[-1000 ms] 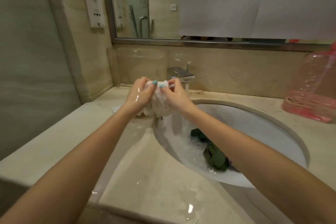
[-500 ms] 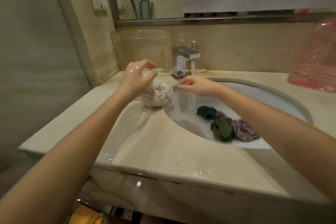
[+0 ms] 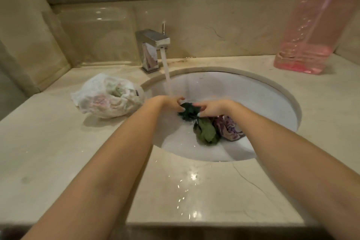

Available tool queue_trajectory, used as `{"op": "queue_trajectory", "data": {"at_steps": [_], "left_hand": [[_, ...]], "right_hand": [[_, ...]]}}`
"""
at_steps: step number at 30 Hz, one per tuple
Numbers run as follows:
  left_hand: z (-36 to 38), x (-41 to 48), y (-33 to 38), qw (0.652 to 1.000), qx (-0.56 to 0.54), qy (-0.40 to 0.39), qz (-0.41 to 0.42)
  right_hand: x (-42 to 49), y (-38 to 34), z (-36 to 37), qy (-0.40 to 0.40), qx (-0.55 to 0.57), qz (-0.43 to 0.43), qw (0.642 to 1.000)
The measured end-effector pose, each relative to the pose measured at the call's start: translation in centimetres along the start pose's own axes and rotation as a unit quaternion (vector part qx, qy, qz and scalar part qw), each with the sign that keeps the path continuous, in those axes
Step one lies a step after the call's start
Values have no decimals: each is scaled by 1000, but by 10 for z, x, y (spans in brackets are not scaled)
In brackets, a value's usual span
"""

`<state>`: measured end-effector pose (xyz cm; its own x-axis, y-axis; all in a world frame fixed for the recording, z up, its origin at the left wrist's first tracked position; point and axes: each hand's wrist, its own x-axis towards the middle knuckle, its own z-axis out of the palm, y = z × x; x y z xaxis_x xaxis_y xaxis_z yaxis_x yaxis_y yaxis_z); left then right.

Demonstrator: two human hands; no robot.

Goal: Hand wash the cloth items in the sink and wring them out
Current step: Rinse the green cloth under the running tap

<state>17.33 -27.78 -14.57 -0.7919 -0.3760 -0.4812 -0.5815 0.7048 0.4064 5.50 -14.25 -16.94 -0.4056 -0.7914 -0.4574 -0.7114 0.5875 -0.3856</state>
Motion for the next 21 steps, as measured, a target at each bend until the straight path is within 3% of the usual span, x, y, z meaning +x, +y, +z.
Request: {"op": "queue_trajectory", "data": {"at_steps": [3,8,10,13,17,21], "left_hand": [[2,12,-7,999,-16,-29,-22],[6,11,-7,1000,5,-29,-8],[6,5,-4,999,-12,-36,-12],[5,-6,3,995,-91,-19,25],[-6,-15,1,982,-153,73,82],[-13,-23,-18,960,-215,141,111]], "right_hand": [[3,-6,7,-24,-45,-17,999],[-6,-8,8,44,-9,-38,998],[-11,-15,3,87,55,-58,993],[-19,-30,-10,203,156,-102,961],[-23,-39,-21,278,252,-110,920],[-33,-36,-40,419,310,-89,849]]}}
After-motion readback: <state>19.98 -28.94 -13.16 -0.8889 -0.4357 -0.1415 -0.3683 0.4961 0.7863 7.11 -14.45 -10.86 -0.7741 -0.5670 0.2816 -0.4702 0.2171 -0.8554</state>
